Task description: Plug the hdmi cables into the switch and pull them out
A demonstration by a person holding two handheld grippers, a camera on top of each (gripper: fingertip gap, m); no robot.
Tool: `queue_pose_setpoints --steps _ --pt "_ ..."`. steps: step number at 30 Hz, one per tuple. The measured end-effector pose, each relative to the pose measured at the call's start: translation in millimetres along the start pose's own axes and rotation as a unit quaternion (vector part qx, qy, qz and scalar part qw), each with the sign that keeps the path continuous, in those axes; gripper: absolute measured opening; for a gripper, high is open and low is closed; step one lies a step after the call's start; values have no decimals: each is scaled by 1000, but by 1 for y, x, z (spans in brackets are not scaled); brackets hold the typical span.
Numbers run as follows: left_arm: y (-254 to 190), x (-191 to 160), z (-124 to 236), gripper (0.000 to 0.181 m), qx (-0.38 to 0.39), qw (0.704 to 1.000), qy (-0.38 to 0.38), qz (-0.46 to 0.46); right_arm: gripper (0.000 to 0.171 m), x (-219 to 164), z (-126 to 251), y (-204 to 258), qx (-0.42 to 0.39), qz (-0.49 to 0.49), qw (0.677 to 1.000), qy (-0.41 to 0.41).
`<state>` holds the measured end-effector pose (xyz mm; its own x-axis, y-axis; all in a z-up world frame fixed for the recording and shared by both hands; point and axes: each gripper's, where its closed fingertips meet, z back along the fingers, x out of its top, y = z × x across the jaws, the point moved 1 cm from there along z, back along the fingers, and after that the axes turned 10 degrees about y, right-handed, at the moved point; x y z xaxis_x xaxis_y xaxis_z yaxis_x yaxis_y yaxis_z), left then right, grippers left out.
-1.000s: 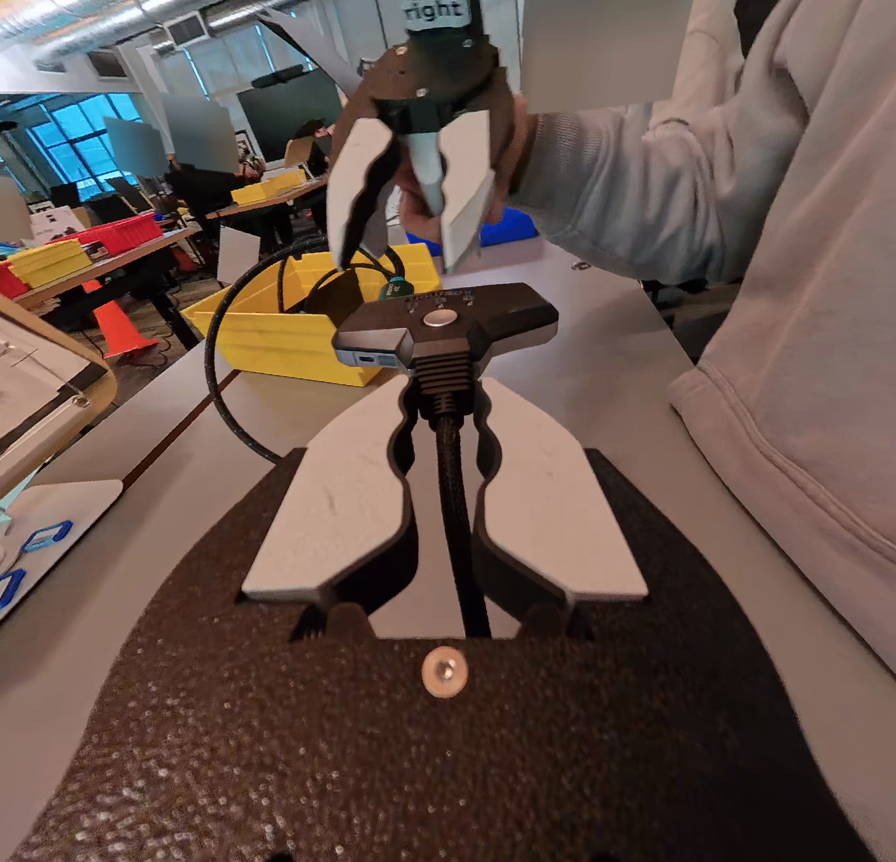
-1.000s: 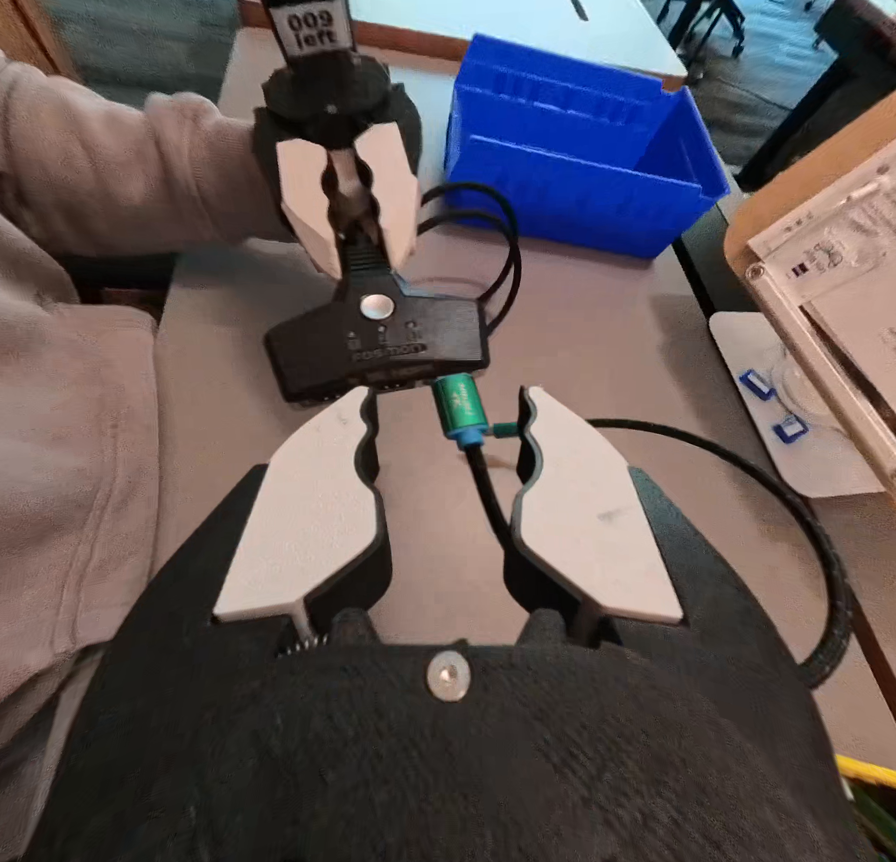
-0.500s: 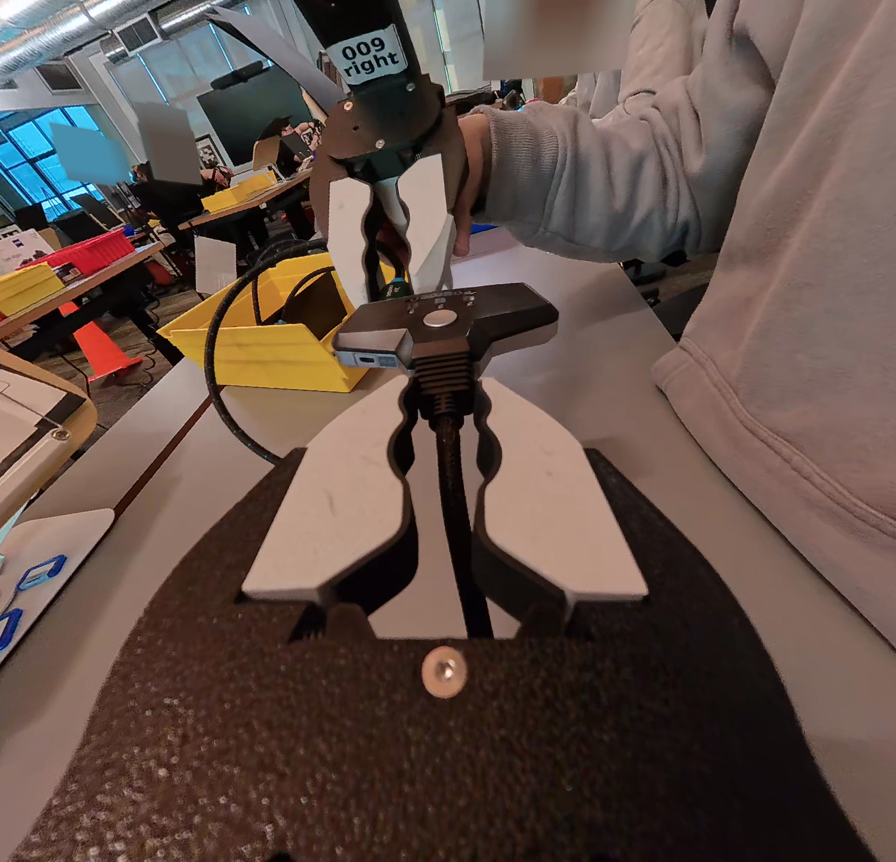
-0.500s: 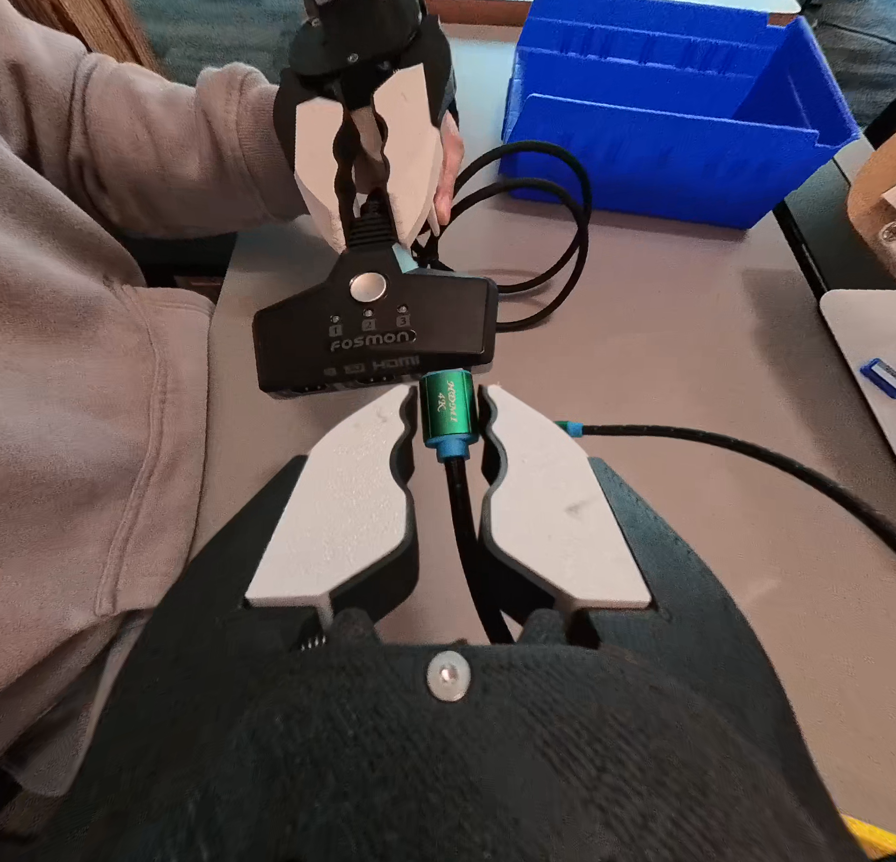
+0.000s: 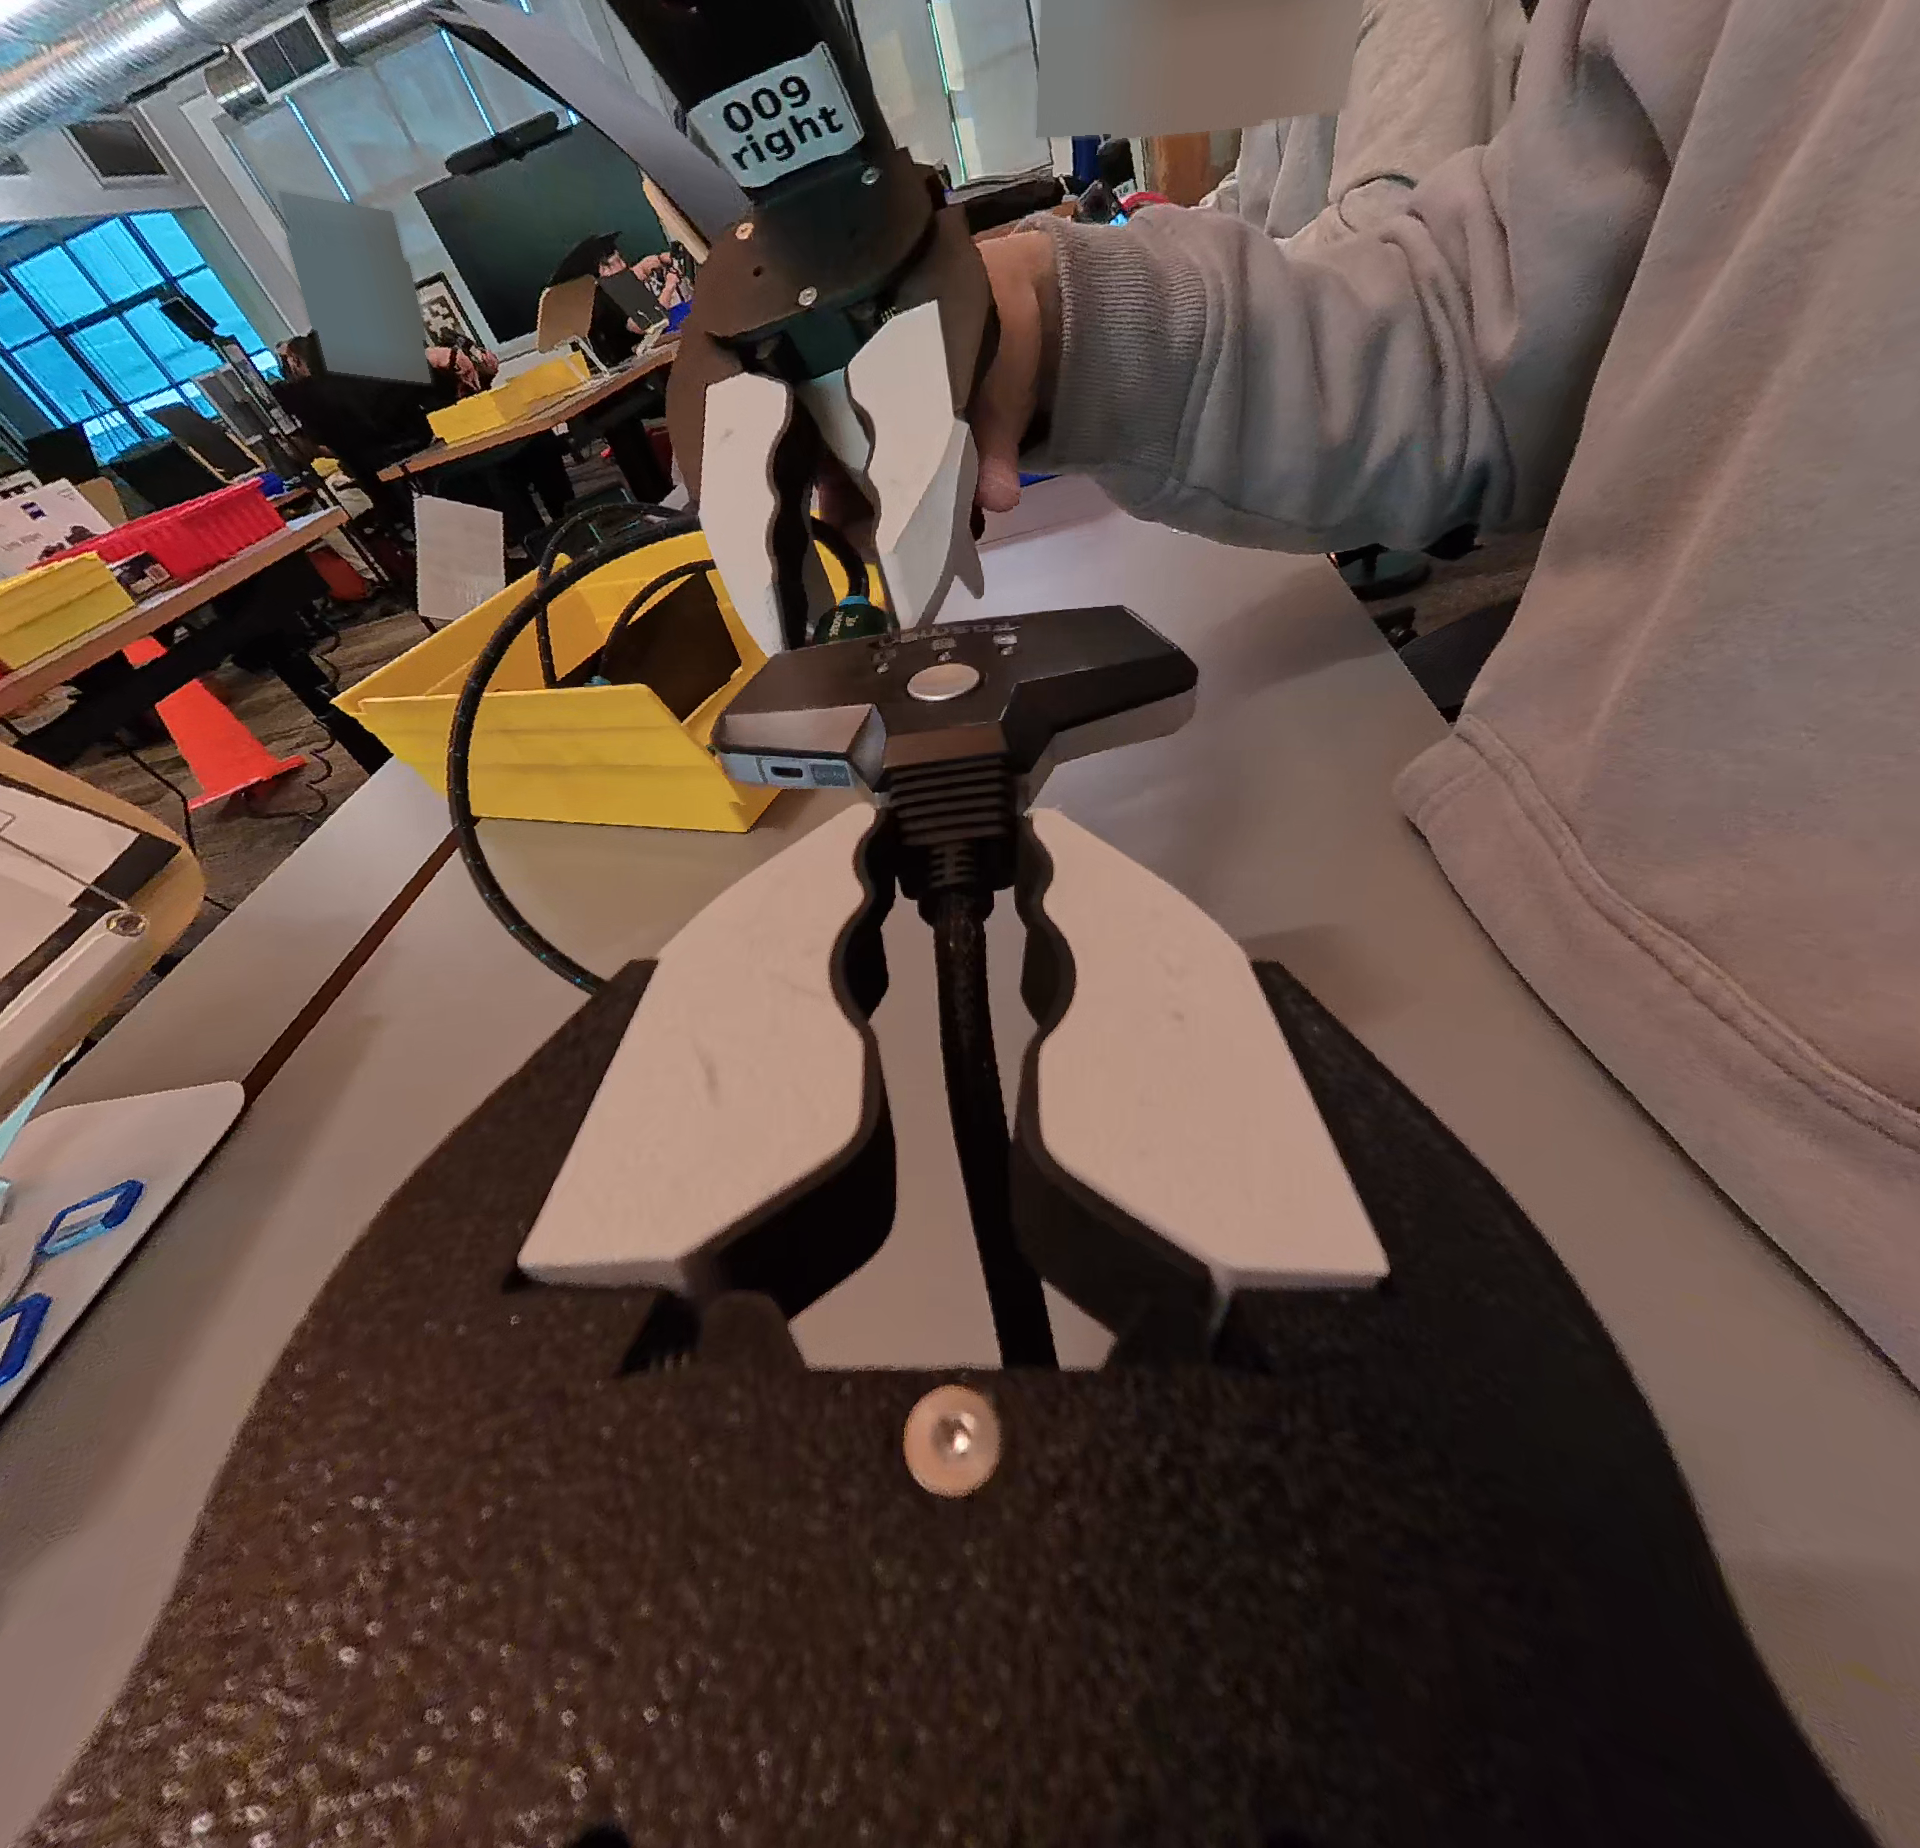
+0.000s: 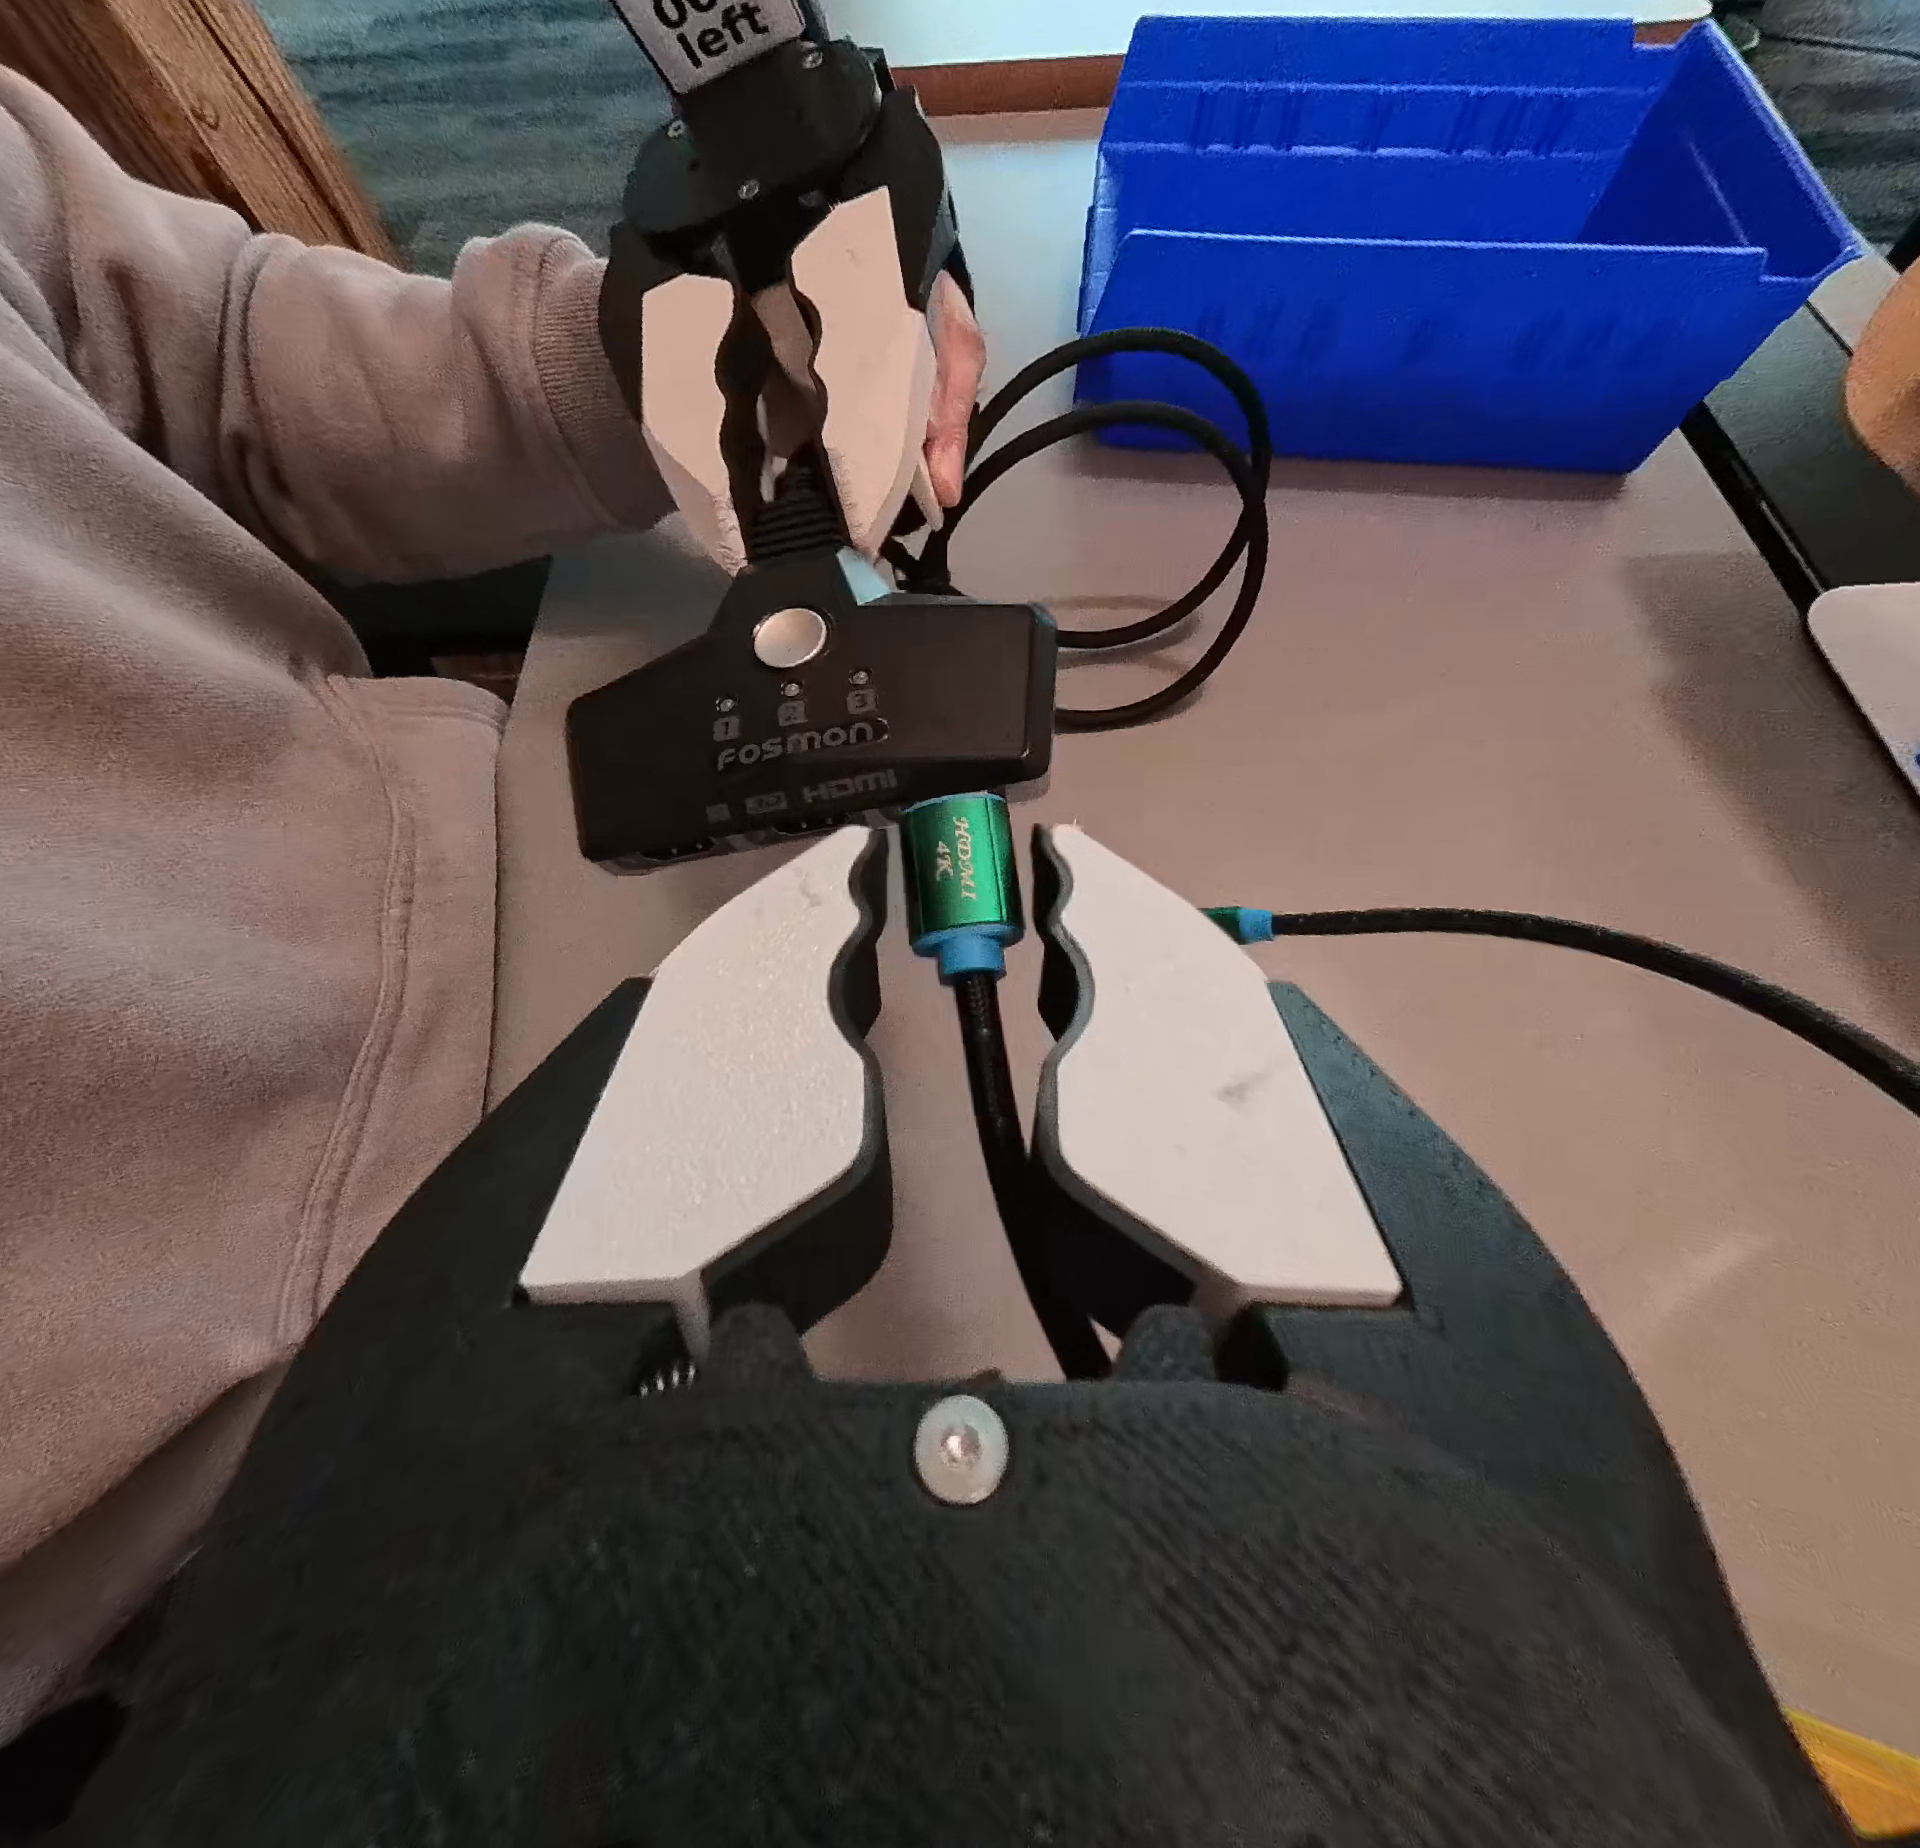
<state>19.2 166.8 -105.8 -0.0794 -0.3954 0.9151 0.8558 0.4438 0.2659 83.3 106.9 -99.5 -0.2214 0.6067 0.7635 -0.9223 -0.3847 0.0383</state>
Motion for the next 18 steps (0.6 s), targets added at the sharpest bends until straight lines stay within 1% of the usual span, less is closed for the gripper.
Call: queue_pose_setpoints --steps 2,5,6,7,8,13,18 --pt "0 0 -1 22 0 1000 -4 3 28 2 0 2 1 6 1000 -13" --pt "1 0 0 22 0 1000 -6 4 26 3 -2 3 -1 12 1000 -16" --pt "0 1 0 22 -1 1000 -9 3 25 4 -1 3 -4 15 1000 -21" --pt "0 1 0 22 -3 1000 -11 2 20 5 0 2 -7 19 1000 -24" --pt "-1 1 0 22 -3 1000 -12 2 19 5 0 3 -3 21 999 -26" --pt "1 0 2 22 0 1000 -11 -1 20 6 -4 2 -8 26 999 -21" --pt "-3 -2 3 22 -6 1000 -5 -5 19 2 -8 4 12 20 1000 0"
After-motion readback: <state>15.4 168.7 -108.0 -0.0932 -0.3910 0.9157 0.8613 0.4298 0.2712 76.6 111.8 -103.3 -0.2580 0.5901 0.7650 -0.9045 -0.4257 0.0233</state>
